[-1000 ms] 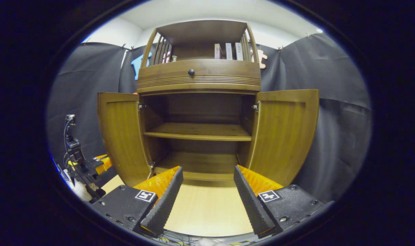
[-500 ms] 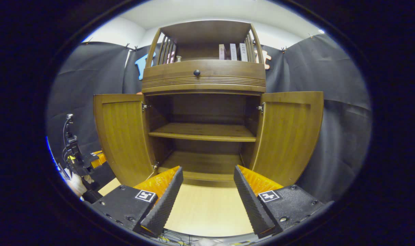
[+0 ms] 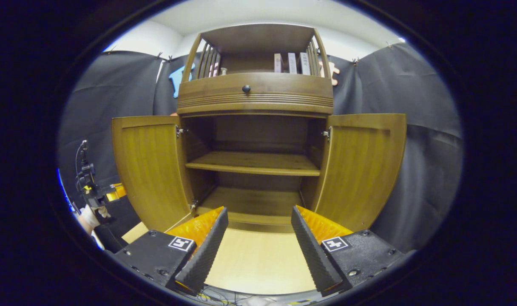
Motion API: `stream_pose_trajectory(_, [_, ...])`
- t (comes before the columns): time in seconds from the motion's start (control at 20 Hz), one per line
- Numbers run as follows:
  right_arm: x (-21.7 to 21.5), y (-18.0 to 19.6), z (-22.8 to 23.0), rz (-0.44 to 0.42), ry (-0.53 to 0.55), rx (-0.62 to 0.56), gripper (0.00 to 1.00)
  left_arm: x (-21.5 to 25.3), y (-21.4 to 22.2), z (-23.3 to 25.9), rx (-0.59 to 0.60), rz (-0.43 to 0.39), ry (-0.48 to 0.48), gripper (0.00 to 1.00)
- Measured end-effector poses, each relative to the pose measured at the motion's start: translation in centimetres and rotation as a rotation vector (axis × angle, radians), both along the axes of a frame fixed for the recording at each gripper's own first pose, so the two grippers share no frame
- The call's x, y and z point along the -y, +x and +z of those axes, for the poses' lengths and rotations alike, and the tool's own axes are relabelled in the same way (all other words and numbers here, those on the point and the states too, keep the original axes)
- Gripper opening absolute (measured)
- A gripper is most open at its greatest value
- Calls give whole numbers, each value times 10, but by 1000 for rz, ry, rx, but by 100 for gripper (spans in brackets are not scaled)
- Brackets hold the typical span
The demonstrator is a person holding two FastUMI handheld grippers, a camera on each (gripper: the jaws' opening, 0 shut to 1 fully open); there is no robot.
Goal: Open the right door of the double-door shoe cabinet with the right hand, and open the left door with the left hand.
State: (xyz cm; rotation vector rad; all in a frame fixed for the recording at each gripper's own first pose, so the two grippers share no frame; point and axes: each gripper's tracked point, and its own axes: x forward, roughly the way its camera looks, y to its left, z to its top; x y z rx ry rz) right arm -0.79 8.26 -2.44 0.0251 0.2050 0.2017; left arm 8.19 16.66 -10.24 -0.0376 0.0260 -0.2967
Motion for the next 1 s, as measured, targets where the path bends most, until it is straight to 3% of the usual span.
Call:
stream_pose_trajectory(0.05, [0,1,-1,1,-2,-1,95,-3,2,-3,-6,-4,19,0])
stream_pose_trajectory(0.1, [0,3,-2,2,-3,-2,95,-3,1,-2,0,-1,32,11])
stream_pose_trajectory(0.15, [0,4,-2,2,-3,-3,95,-1,1,-3,-4,-1,38,2])
stream_pose_trajectory(0.35, [-6,8,0,29,5,6,95,-11,-12,-3,-15,17,38,9])
stream_pose_trajectory(0.5, [-5,14,-4,43,5,8,95,-20,-35,-1,-31,42,28,85])
stream_pose_trajectory(0.55, [-4,17,-6,50,6,2,95,-22,-40,0,-31,59,38,100])
stream_pose_trajectory(0.7, [1,27,-5,64,9,2,95,-22,-65,9,-36,126,63,96])
stream_pose_trajectory(0.85, [7,36,-3,84,13,1,95,2,-87,22,-57,148,26,95])
stream_pose_trajectory(1.0, [15,41,-3,99,8,3,95,17,-96,50,-28,230,33,95])
